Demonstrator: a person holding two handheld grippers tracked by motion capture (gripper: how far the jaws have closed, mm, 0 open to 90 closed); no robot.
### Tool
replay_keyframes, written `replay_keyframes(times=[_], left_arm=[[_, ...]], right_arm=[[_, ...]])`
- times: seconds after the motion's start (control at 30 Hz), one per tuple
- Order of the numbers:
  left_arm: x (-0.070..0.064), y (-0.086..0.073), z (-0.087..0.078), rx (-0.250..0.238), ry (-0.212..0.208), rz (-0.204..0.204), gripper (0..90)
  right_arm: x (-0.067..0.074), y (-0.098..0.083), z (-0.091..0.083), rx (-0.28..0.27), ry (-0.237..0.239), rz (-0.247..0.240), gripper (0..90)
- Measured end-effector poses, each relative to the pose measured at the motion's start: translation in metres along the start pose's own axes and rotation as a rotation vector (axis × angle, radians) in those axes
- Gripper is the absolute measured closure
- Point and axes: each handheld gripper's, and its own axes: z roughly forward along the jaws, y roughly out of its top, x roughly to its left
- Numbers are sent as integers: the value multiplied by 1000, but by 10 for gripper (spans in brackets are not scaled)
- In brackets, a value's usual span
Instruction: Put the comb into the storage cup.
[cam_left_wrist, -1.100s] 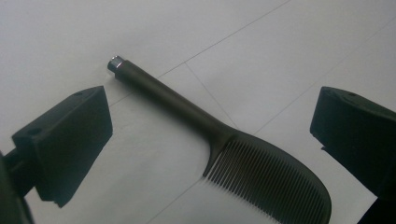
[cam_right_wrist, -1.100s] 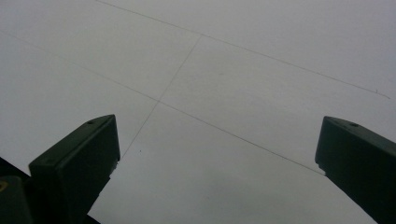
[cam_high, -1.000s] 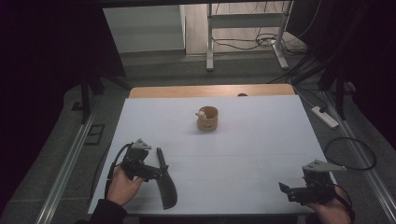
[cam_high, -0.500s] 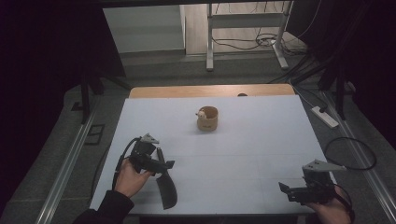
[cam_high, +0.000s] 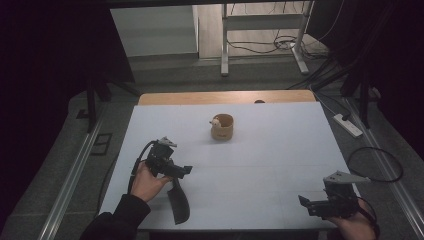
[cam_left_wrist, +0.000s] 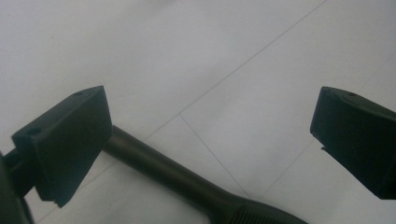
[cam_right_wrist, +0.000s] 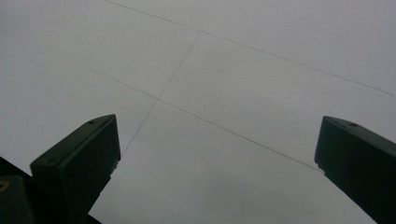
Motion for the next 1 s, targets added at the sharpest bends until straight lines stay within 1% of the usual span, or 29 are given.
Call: replay_keyframes(times=[0.23, 0.33, 0.5, 0.53, 0.57, 0.6, 0.63, 0.67, 0.7, 0.73, 0.77, 0.8, 0.83, 0.87, 0.93, 0.97, 1.0], left_arm=[[2, 11, 10, 18, 1, 17, 0], [2, 17, 16, 31, 18, 24, 0], [5, 21, 19, 40, 20, 20, 10], [8, 22, 20, 43, 24, 19, 58], [8, 22, 20, 43, 24, 19, 84], [11, 23, 19, 38, 33, 9, 121], [11, 23, 19, 38, 33, 9, 176], [15, 24, 19, 33, 45, -7, 221], [15, 24, 19, 33, 45, -7, 267], [17, 25, 18, 33, 72, -11, 326], [17, 25, 18, 33, 72, -11, 374], [20, 26, 17, 32, 80, -17, 426], [20, 26, 17, 32, 80, -17, 487], [23, 27, 17, 35, 84, -18, 545], [24, 28, 17, 36, 87, -20, 641], [25, 28, 16, 37, 87, -23, 641], [26, 29, 16, 41, 85, -25, 694]], right_arm=[[0, 0, 0, 2, 1, 1, 4], [0, 0, 0, 2, 1, 1, 4], [0, 0, 0, 3, 0, 1, 6], [0, 0, 0, 3, 0, 1, 6], [0, 0, 0, 3, 0, 1, 6], [0, 0, 0, 4, 1, 2, 7], [0, 0, 0, 4, 1, 2, 7], [0, 0, 0, 4, 1, 1, 8], [0, 0, 0, 4, 1, 1, 8], [0, 0, 0, 4, 1, 1, 10], [0, 0, 0, 4, 1, 1, 10], [0, 0, 0, 5, 1, 2, 11], [0, 0, 0, 5, 1, 2, 11], [0, 0, 0, 5, 1, 2, 12], [0, 0, 0, 6, 1, 3, 13], [0, 0, 0, 6, 1, 3, 13], [0, 0, 0, 6, 2, 3, 13]])
